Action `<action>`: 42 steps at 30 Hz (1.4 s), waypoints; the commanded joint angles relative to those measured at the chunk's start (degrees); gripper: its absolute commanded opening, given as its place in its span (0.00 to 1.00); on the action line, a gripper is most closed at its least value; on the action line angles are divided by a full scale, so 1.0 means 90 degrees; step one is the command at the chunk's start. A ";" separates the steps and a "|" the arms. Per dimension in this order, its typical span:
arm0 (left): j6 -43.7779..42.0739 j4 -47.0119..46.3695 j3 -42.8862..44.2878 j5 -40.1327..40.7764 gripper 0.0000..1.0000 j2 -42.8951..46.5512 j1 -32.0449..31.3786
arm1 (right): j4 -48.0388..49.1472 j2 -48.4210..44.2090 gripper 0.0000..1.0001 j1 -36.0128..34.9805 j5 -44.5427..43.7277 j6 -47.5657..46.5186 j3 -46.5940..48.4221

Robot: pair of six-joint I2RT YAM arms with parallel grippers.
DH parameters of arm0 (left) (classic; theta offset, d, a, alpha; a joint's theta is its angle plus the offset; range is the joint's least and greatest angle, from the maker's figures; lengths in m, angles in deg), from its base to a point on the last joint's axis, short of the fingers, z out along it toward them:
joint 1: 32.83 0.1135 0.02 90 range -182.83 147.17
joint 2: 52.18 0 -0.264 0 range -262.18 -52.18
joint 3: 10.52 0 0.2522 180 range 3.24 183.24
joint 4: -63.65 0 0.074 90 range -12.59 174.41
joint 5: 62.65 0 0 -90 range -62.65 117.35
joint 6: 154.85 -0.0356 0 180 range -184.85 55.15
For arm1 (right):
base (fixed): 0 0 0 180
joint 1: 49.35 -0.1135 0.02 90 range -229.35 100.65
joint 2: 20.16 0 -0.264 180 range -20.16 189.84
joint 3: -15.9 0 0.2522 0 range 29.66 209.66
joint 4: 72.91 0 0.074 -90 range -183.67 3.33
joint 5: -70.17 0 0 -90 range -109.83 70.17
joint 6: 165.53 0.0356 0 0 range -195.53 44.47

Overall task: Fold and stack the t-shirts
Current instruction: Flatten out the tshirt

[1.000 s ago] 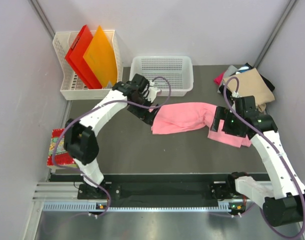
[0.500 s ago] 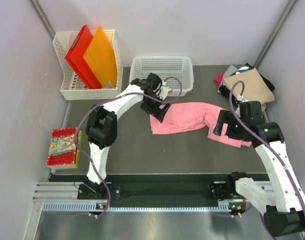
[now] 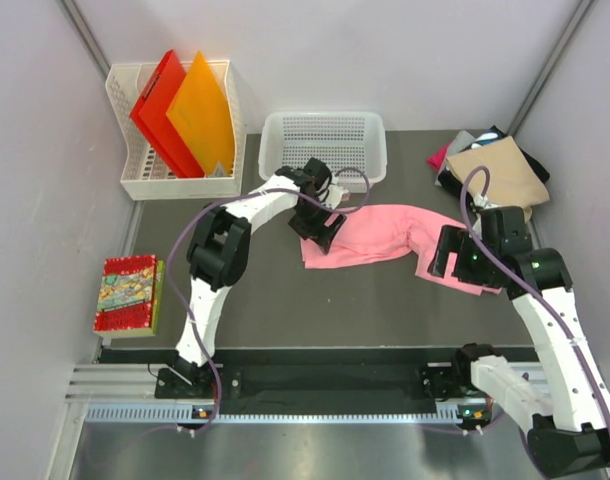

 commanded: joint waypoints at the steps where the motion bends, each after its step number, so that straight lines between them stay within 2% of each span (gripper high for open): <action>1: -0.0057 -0.0285 0.0207 -0.0110 0.81 -0.0100 -0.0023 | -0.0115 -0.0155 0.90 0.0018 0.0139 -0.0031 0.0361; 2: -0.0067 -0.0285 0.0217 -0.0120 0.73 -0.0111 -0.0023 | -0.0096 -0.0175 0.90 0.0018 0.0158 -0.0040 0.0361; 4: -0.0067 -0.0285 0.0217 -0.0120 0.66 -0.0120 -0.0023 | -0.0125 -0.0194 0.88 0.0018 0.0207 -0.0031 0.0342; 5: -0.0057 -0.0295 0.0217 -0.0120 0.55 -0.0111 -0.0023 | -0.0115 -0.0204 0.88 0.0008 0.0207 -0.0031 0.0313; 6: -0.0086 -0.0285 0.0207 -0.0120 0.49 -0.0091 -0.0023 | -0.0125 -0.0204 0.88 0.0017 0.0227 -0.0031 0.0293; 7: -0.0086 -0.0276 0.0198 -0.0111 0.38 -0.0052 -0.0023 | -0.0125 -0.0214 0.88 0.0018 0.0237 -0.0031 0.0254; 8: -0.0096 -0.0256 0.0169 -0.0091 0.15 -0.0023 -0.0023 | -0.0096 -0.0214 0.87 0.0018 0.0256 -0.0031 0.0225; 9: -0.0116 -0.0237 0.0149 -0.0052 0.01 0.0084 -0.0023 | -0.0076 -0.0214 0.87 0.0018 0.0285 -0.0021 0.0205; 10: -0.0145 -0.0188 0.0110 -0.0004 0.00 0.0162 -0.0013 | -0.0057 -0.0214 0.87 0.0018 0.0285 -0.0021 0.0176; 14: -0.0340 -0.0090 -0.0513 0.0046 0.00 0.0786 0.0026 | 0.0041 -0.0165 0.87 0.0018 0.0334 -0.0011 0.0146; 18: -0.0788 0.0183 -0.1314 0.0114 0.00 0.1868 0.0172 | 0.0090 -0.0039 0.86 0.0018 0.0344 -0.0050 0.0185; 26: -0.2019 0.1081 -0.3344 0.0055 0.00 0.3872 0.1450 | 0.0139 0.0235 0.84 0.0008 0.0159 -0.0099 0.0127; 28: -0.2409 0.1393 -0.3590 0.0133 0.00 0.4380 0.1830 | 0.0178 0.0303 0.83 0.0008 0.0129 -0.0089 0.0068; 33: -0.3112 0.1785 -0.4508 0.0611 0.00 0.5424 0.2106 | 0.0227 0.0479 0.83 0.0018 0.0120 -0.0031 -0.0010; 38: -0.3328 0.2038 -0.5299 0.0925 0.01 0.6080 0.2233 | 0.0178 0.0811 0.85 0.0017 0.0012 -0.0031 -0.0020; 39: -0.3348 0.2116 -0.5349 0.0905 0.26 0.6187 0.2233 | 0.0197 0.0879 0.85 0.0008 -0.0075 -0.0031 -0.0020; 41: -0.3348 0.2224 -0.5417 0.0866 0.56 0.6266 0.2233 | 0.0304 0.1055 0.86 0.0018 -0.0173 -0.0050 -0.0049; 42: -0.3319 0.2205 -0.5398 0.0837 0.64 0.6324 0.2233 | 0.0421 0.1114 0.86 0.0018 -0.0386 -0.0069 -0.0059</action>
